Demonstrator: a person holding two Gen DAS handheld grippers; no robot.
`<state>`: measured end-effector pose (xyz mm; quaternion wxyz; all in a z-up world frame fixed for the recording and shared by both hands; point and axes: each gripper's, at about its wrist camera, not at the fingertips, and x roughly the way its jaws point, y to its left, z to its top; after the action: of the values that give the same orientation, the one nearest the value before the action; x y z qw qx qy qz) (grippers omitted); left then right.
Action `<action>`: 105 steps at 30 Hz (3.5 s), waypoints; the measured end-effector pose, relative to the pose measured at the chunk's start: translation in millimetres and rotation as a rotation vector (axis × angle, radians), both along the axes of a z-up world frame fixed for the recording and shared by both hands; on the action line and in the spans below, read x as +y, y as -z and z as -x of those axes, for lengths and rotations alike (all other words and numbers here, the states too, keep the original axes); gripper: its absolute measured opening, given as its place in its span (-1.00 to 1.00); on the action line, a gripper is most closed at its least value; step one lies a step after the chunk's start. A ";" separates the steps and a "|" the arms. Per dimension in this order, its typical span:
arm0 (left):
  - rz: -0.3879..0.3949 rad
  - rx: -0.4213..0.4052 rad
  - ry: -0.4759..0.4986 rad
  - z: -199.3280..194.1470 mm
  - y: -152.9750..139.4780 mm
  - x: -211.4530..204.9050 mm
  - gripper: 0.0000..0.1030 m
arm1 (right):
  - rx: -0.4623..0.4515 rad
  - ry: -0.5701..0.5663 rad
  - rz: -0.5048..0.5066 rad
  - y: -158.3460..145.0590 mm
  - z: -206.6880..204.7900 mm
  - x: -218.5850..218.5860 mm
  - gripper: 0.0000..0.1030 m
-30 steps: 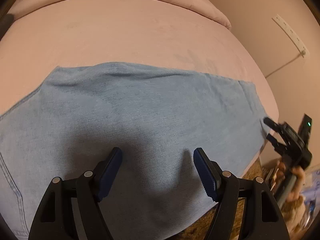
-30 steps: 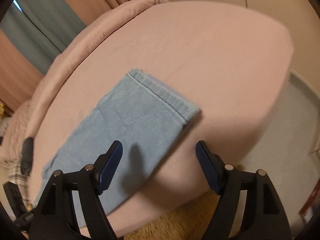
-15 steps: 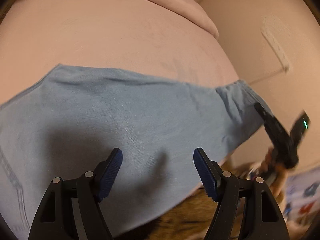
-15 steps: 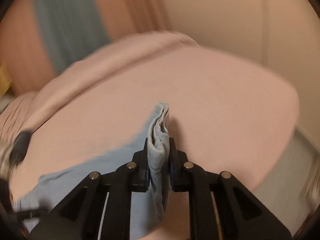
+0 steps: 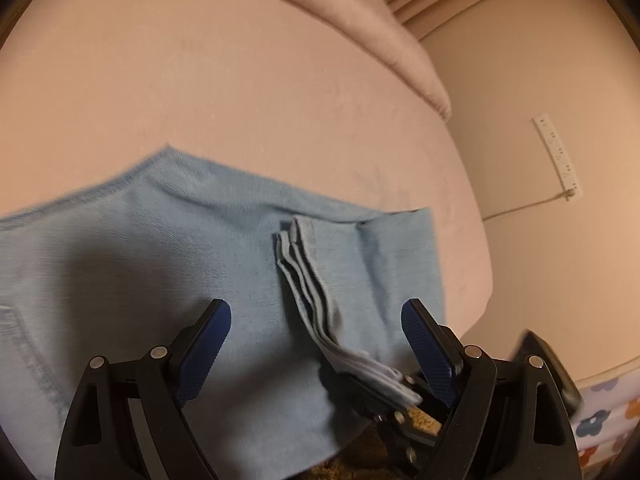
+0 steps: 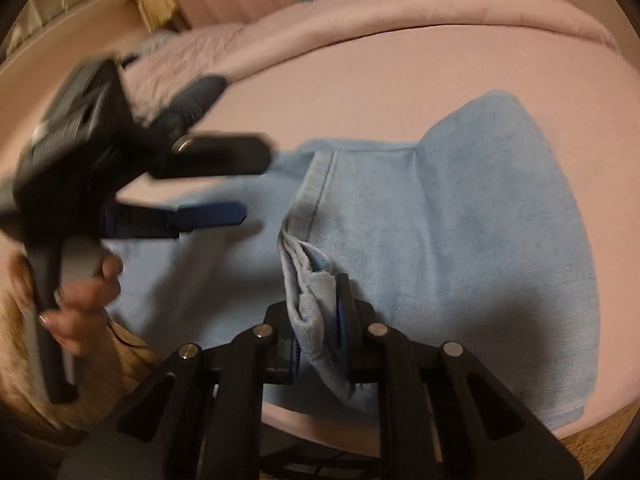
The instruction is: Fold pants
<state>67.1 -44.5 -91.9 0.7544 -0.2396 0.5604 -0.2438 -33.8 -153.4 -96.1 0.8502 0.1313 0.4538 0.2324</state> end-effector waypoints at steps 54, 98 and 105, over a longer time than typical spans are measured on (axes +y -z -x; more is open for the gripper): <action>-0.246 -0.152 0.029 40.9 -24.0 9.1 -0.71 | 0.131 0.180 0.276 2.7 -26.1 -21.9 -0.07; -0.313 -0.076 -0.056 76.2 18.4 6.5 -0.72 | 0.161 0.189 0.298 5.5 -22.7 -21.2 -0.06; -0.304 -0.124 -0.083 81.3 22.2 8.8 -0.72 | 0.090 0.212 0.352 9.0 -18.1 -6.2 0.10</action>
<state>-14.2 -35.7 -114.2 0.8245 -0.1303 0.5328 -0.1389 -15.7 -159.6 -105.1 0.8586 0.0380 0.5086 0.0526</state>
